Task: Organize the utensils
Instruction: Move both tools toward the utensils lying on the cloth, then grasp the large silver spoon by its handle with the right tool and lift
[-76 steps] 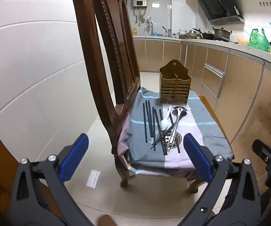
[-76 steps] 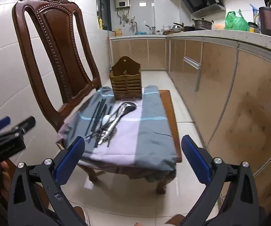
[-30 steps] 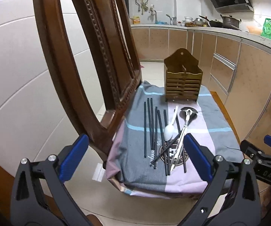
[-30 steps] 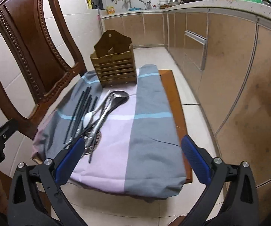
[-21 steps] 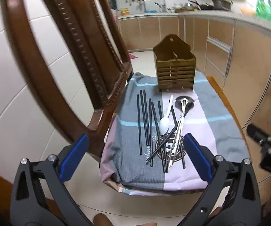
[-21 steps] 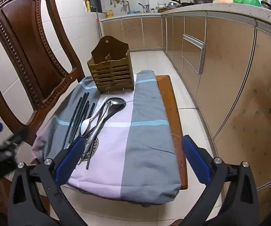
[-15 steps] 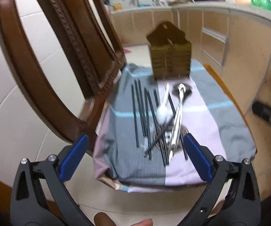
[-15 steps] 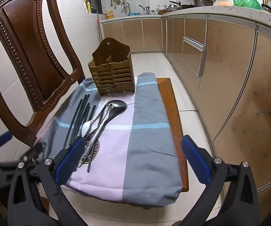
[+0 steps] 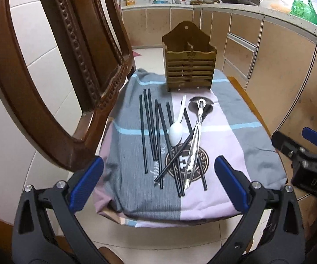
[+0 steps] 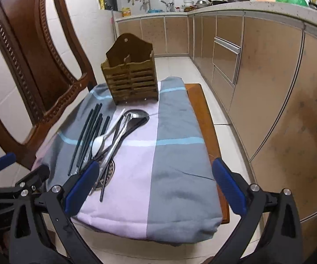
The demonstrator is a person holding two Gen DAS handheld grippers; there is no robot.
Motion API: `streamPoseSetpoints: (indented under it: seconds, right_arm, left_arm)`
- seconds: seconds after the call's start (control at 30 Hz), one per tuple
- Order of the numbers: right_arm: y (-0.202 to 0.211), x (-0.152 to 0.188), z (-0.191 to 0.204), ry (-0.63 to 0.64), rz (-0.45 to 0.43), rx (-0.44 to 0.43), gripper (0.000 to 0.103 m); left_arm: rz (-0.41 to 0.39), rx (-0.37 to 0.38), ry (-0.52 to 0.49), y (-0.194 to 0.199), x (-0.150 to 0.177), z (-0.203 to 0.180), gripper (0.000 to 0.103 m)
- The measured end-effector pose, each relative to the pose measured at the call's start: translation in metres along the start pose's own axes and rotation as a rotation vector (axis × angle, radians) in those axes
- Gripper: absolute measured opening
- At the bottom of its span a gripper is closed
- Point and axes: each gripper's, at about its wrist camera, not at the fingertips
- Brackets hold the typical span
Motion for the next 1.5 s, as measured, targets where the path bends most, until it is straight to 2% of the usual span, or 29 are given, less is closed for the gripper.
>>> streamPoseSetpoints:
  seconds: [0.17, 0.27, 0.4, 0.5, 0.6, 0.83, 0.87, 0.97, 1.03, 1.07, 1.13, 1.23, 1.5]
  right_arm:
    - [-0.007, -0.004, 0.002, -0.011, 0.008, -0.023, 0.1]
    - [-0.01, -0.003, 0.009, 0.017, 0.014, -0.026, 0.1]
    - [-0.016, -0.003, 0.011, 0.028, 0.034, -0.032, 0.1]
    - [-0.016, -0.006, 0.013, 0.037, 0.032, -0.018, 0.1]
    - [-0.016, -0.009, 0.012, 0.047, 0.021, 0.008, 0.1]
    - [-0.033, -0.019, 0.007, 0.007, 0.026, -0.043, 0.1]
    - [-0.037, -0.022, 0.008, 0.003, 0.023, -0.053, 0.098]
    - [-0.057, -0.03, 0.015, 0.007, 0.057, -0.12, 0.083]
    - [-0.072, -0.036, 0.02, 0.01, 0.077, -0.163, 0.069]
    - [-0.082, -0.04, 0.024, 0.015, 0.086, -0.189, 0.067]
    - [-0.102, -0.048, 0.028, 0.007, 0.104, -0.24, 0.052]
    - [-0.131, -0.052, 0.026, -0.056, 0.15, -0.31, 0.04]
    - [-0.173, -0.058, 0.027, -0.163, 0.211, -0.361, 0.037]
  left_arm:
    - [0.001, 0.026, 0.041, -0.006, -0.004, 0.009, 0.099]
    - [0.02, 0.036, 0.032, -0.011, -0.003, 0.008, 0.099]
    - [0.025, 0.017, 0.03, -0.015, -0.003, 0.009, 0.099]
    - [0.046, 0.029, 0.059, -0.017, -0.007, 0.013, 0.099]
    - [0.04, 0.03, 0.072, -0.014, -0.01, 0.016, 0.099]
    - [0.014, 0.051, 0.061, -0.007, -0.015, 0.014, 0.099]
    - [0.007, 0.065, 0.059, -0.006, -0.016, 0.014, 0.099]
    - [-0.014, 0.08, 0.084, -0.005, -0.02, 0.016, 0.099]
    - [-0.033, 0.083, 0.115, -0.005, -0.023, 0.021, 0.099]
    - [-0.038, 0.079, 0.121, -0.007, -0.024, 0.022, 0.099]
    - [-0.037, 0.075, 0.112, -0.01, -0.027, 0.023, 0.099]
    - [-0.038, 0.063, 0.088, -0.015, -0.028, 0.024, 0.099]
    - [-0.021, 0.065, 0.08, -0.027, -0.03, 0.026, 0.099]
Point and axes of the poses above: each gripper's, at about its wrist camera, not at the fingertips, and y roughly against the way its jaws point, z to its left, x to its underside, and after that the axes turned 9 degrees about y, right-handed
